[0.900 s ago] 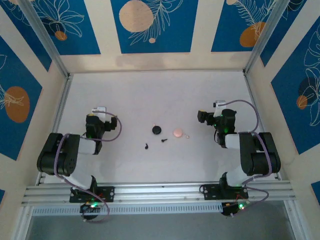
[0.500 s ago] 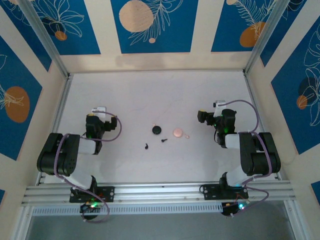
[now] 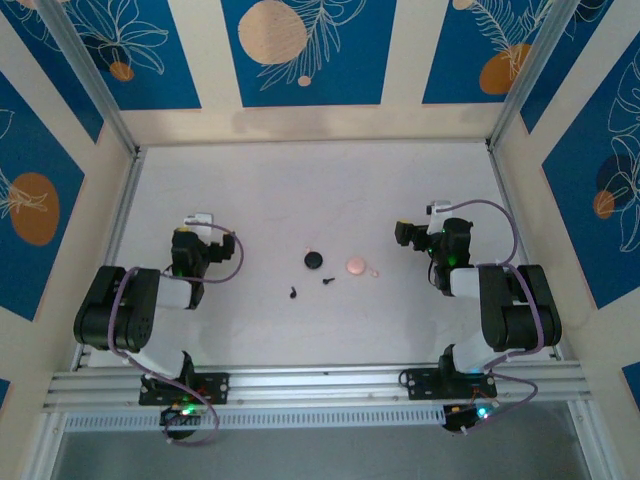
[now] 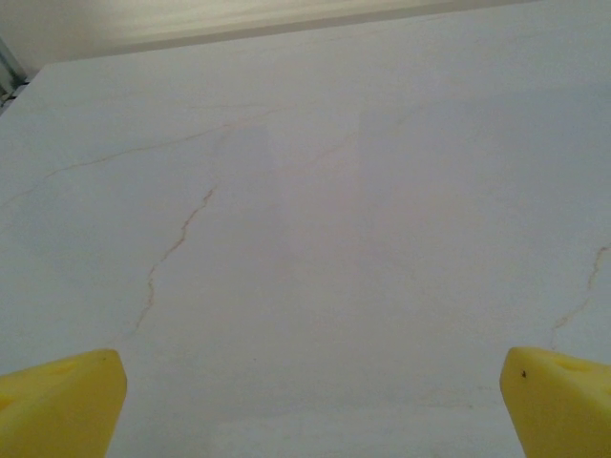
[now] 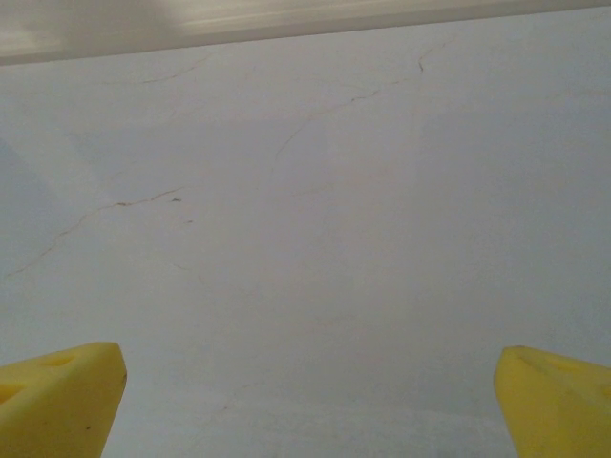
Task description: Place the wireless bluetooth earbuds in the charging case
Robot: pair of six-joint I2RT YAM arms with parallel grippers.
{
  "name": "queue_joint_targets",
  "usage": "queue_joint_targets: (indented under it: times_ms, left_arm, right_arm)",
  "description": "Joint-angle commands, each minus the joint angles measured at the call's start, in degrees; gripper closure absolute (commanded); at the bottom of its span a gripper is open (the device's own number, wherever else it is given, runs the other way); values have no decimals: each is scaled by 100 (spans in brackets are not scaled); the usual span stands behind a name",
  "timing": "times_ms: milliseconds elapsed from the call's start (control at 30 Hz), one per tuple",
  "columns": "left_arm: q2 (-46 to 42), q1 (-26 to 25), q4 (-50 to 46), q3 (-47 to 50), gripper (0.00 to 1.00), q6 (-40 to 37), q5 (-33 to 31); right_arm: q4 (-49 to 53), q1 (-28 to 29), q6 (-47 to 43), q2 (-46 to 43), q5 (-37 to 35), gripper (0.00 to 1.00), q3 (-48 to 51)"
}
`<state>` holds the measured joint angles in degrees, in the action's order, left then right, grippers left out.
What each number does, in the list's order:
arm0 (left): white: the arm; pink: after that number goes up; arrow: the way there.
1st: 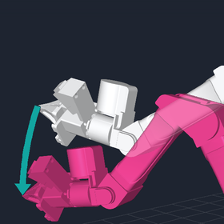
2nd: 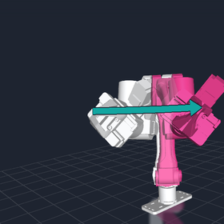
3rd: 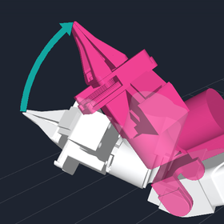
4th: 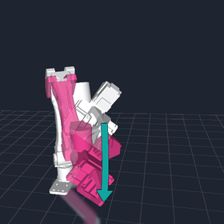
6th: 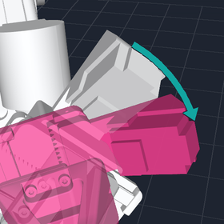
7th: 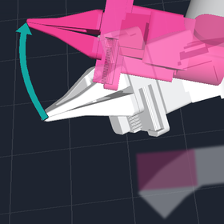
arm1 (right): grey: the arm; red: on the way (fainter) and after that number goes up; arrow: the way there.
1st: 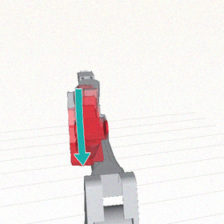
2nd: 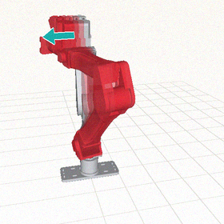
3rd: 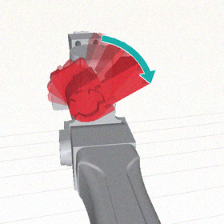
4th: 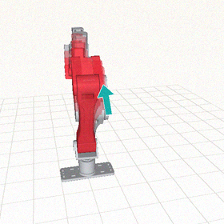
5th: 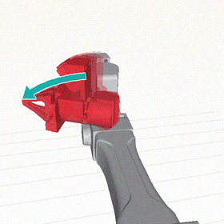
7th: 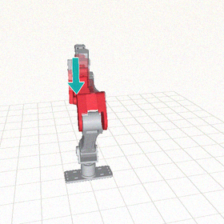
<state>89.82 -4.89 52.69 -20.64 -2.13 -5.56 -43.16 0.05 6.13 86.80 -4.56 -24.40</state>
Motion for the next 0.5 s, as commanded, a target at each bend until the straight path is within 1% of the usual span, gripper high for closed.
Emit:
queue_joint_targets:
  times_ms: [0, 67, 100, 167, 200, 233, 267, 300, 400, 467]
  left_arm:
    - [-210, 30, 206, 57, 0, -135, 204]
    - [-521, 10, -19, 83, 1, -149, 185]
    - [-759, -23, -368, 22, 4, -192, 208]
    - [-1253, -86, -1523, -297, 10, -137, 349]
    - [-1471, -99, -2203, -527, 13, 47, 397]
    - [-1618, -122, -2651, -712, 15, 213, 472]
    - [-1779, -171, -3116, -886, 18, 218, 568]
    - [-1920, -256, -3474, -1049, 20, 376, 541]
    - [-2215, -417, -4284, -1418, 24, 847, 755]
    - [-2313, -562, -4824, -1651, 28, 1116, 835]
  right_arm:
    - [857, 45, -64, -480, -109, 1, -369]
    - [1724, 57, 71, -869, -221, 1, -671]
    - [2247, 48, 230, -1068, -283, 1, -882]
    - [3387, 38, 517, -1333, -260, 1, -1358]
    - [3995, 38, 717, -1422, -193, 1, -1647]
    - [4498, 43, 849, -1461, -90, 1, -1914]
    - [5050, 63, 980, -1482, 38, 1, -2154]
    - [5514, 85, 1124, -1484, 135, 1, -2429]
    - [6783, 224, 1377, -1419, 373, 1, -3055]
    - [7395, 395, 1315, -1371, 546, 1, -3323]
